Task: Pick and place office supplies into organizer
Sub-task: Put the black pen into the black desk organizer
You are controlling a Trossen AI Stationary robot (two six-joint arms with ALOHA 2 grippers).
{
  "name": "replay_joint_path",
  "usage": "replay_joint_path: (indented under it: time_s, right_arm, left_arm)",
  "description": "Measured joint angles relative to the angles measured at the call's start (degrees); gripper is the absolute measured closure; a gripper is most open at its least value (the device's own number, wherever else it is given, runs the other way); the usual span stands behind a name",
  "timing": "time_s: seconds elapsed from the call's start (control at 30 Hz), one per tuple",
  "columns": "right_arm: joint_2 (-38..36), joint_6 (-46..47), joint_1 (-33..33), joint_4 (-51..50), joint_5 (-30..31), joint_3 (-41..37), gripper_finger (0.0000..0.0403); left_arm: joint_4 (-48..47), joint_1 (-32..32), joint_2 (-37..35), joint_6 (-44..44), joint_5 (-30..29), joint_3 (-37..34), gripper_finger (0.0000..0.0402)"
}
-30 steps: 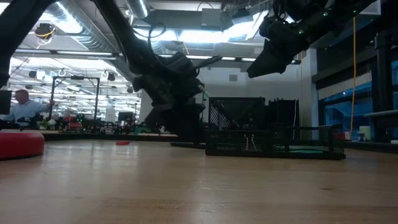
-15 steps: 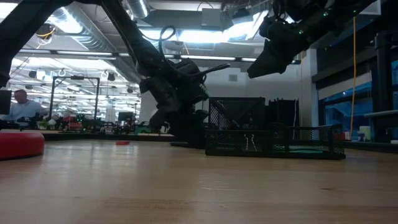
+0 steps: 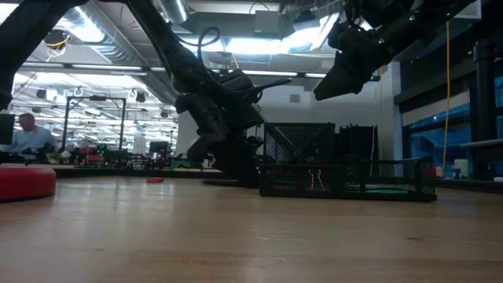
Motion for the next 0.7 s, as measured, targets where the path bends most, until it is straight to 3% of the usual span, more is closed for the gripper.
replay_joint_path:
  time_s: [0.3,0.7]
  right_arm:
    - [0.00,0.00,0.00,-0.04,0.00,0.00,0.0241]
    - [0.00,0.00,-0.02,-0.10,-0.01,0.00,0.0241]
  left_arm:
    - [0.35,0.25,0.04,0.63,3.09,-0.07,0.0362]
    - [-3.06,0.62,-3.04,0.01,2.56,-0.36,0.0363]
